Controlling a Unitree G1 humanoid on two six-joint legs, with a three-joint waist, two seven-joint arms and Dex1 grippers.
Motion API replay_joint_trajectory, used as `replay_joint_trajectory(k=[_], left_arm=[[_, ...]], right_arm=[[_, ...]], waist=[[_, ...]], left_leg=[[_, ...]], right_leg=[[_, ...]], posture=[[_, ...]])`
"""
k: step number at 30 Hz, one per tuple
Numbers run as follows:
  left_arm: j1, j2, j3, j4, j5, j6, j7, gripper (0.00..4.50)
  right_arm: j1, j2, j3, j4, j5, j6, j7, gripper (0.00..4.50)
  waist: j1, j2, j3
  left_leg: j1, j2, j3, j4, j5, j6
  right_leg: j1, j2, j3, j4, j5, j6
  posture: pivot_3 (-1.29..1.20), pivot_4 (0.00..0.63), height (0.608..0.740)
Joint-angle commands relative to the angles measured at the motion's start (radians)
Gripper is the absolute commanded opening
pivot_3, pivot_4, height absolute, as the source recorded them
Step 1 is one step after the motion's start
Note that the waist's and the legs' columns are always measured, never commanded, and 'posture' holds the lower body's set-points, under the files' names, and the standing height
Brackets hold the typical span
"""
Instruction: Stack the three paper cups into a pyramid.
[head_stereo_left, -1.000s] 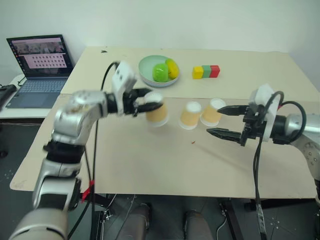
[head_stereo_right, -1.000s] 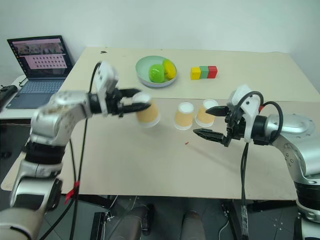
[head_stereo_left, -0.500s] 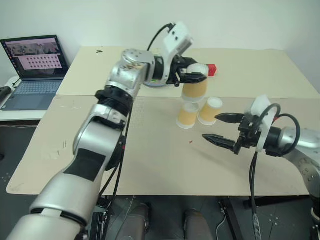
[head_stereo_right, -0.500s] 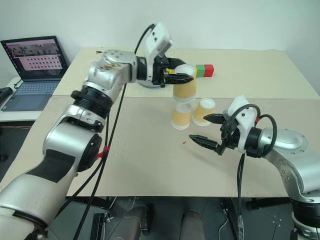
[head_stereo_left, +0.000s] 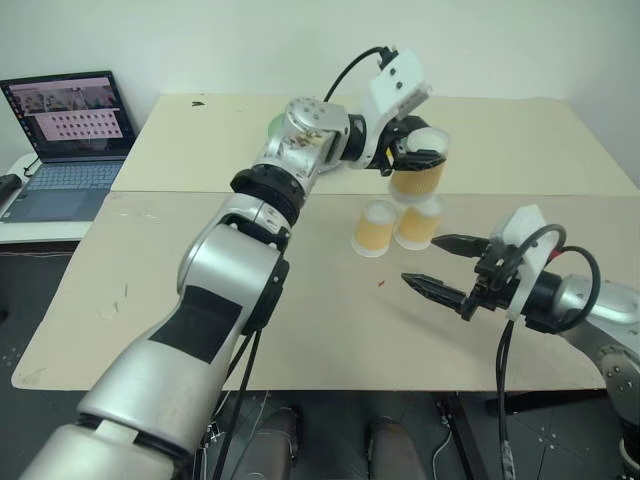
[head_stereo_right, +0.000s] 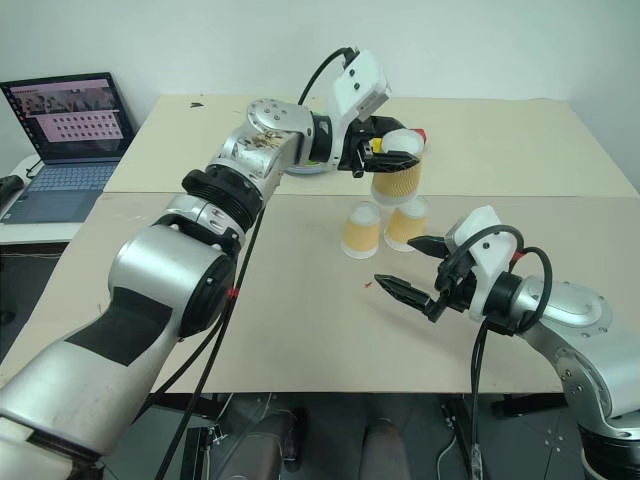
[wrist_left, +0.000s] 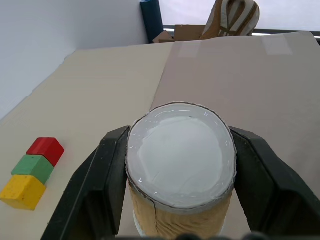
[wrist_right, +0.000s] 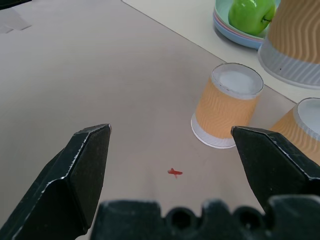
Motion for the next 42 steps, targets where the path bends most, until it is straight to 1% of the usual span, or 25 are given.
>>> replay_joint_trajectory(k=[1,9,21,31,33,34,36,37,42], left_arm=[[-0.029,-0.010,0.022,-0.003,0.022,-0.037,0.019,2.84],[-0.016,-0.021,0.039,0.008,0.050,-0.048,0.032,2.84],[0.024,-0.030,0.064,0.026,0.082,-0.044,0.078,2.84],[0.027,-0.037,0.090,0.027,0.093,-0.043,0.099,2.84],[0.027,-0.038,0.094,0.027,0.094,-0.043,0.102,3.51],[0.026,-0.039,0.099,0.027,0.092,-0.041,0.102,3.61],[0.026,-0.040,0.102,0.027,0.094,-0.040,0.104,4.37],[0.025,-0.041,0.102,0.027,0.094,-0.036,0.095,4.45],[0.026,-0.040,0.102,0.025,0.096,-0.033,0.083,4.45]], right_arm=[[0.000,0.000,-0.041,-0.050,0.031,0.005,-0.022,4.50],[0.022,-0.010,-0.059,-0.075,0.059,0.012,-0.050,4.50],[0.017,-0.033,-0.080,-0.089,0.096,0.030,-0.068,4.50],[0.009,-0.049,-0.082,-0.090,0.110,0.038,-0.081,4.50],[0.008,-0.053,-0.082,-0.088,0.112,0.037,-0.082,4.50],[0.008,-0.054,-0.084,-0.088,0.114,0.037,-0.083,4.50],[0.006,-0.057,-0.082,-0.085,0.115,0.036,-0.083,4.50],[0.005,-0.058,-0.083,-0.084,0.116,0.036,-0.083,4.50],[0.002,-0.063,-0.082,-0.077,0.119,0.032,-0.081,4.50]], waist=[[0.000,0.000,0.000],[0.000,0.000,0.000],[0.000,0.000,0.000],[0.000,0.000,0.000],[-0.001,0.000,0.000],[0.000,0.000,0.000],[0.000,0.000,0.000],[0.000,0.000,0.000],[0.000,0.000,0.000]], left_leg=[[0.000,0.000,0.000,0.000,0.000,0.000],[0.000,0.000,0.000,0.001,0.000,0.000],[0.000,0.000,0.000,0.001,0.000,0.000],[0.000,0.000,0.000,0.002,0.000,0.000],[0.000,0.000,0.000,0.002,0.000,0.000],[0.000,0.000,0.000,0.002,0.000,0.000],[0.000,0.000,0.000,0.002,0.000,0.000],[0.000,0.000,0.000,0.002,0.000,0.000],[0.000,0.000,0.000,0.003,0.000,0.000]], right_leg=[[0.000,0.000,0.000,0.000,0.000,0.000],[0.000,0.000,0.000,0.000,0.000,0.000],[0.000,0.000,0.000,0.001,0.000,0.000],[0.001,0.000,0.000,0.001,0.001,0.000],[0.001,0.000,0.000,0.001,0.001,0.000],[0.001,0.000,0.000,0.001,0.001,0.000],[0.001,0.000,0.000,0.001,0.001,0.000],[0.001,0.000,0.000,0.001,0.001,0.000],[0.001,0.000,0.000,0.001,0.003,-0.003]], posture=[[0.00,0.150,0.740],[0.00,0.150,0.740],[0.00,0.150,0.740],[0.00,0.150,0.740],[0.00,0.150,0.740],[0.00,0.150,0.740],[0.00,0.150,0.740],[0.00,0.150,0.740],[0.00,0.150,0.740]])
